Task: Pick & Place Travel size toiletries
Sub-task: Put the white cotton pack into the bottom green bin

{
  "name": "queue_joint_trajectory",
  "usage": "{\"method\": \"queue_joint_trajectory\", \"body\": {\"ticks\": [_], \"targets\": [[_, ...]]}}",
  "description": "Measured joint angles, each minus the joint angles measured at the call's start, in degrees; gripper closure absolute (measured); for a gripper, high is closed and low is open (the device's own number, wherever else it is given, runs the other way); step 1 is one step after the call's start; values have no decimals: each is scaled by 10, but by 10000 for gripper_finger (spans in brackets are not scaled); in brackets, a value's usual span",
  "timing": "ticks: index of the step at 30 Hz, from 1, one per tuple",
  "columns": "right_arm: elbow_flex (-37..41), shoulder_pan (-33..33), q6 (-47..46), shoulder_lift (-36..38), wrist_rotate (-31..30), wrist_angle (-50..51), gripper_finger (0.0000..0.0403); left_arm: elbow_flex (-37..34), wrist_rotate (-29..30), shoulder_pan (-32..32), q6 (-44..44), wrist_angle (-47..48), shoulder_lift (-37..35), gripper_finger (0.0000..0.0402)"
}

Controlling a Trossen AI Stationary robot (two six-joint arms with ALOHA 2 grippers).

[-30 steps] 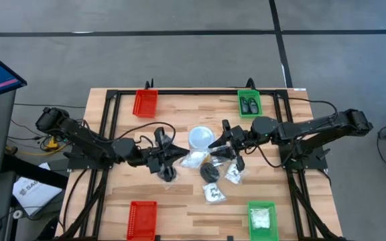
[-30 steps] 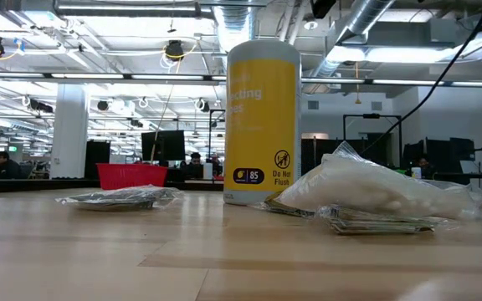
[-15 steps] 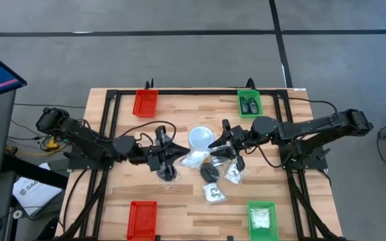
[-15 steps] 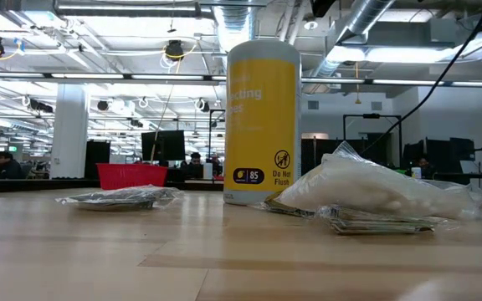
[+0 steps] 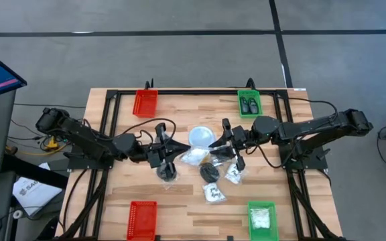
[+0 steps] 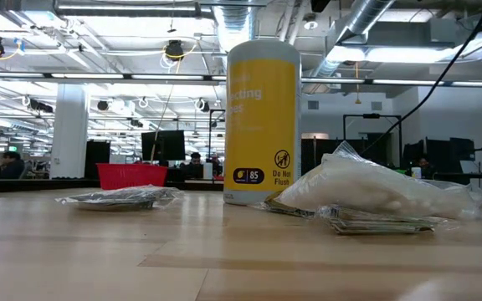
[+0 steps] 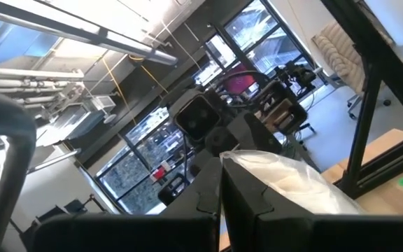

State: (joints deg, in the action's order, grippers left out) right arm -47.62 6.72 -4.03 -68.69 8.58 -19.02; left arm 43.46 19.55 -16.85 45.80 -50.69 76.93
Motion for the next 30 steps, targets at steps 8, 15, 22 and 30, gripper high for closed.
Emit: {"method": "queue_joint_trajectory", "body": {"ticks": [8,15,22,30], "targets": [[0,0,29,0,-11,17,397,0,0,2,-2,3,0,401],[0,1,40,0,-25,18,402,0,1,2,-2,1,0,400],[0,12,47,3,-26,25,402,0,100,0,-2,1,0,389],[1,12,46,6,-26,50,403,0,173,-17,-3,0,0,356]]}}
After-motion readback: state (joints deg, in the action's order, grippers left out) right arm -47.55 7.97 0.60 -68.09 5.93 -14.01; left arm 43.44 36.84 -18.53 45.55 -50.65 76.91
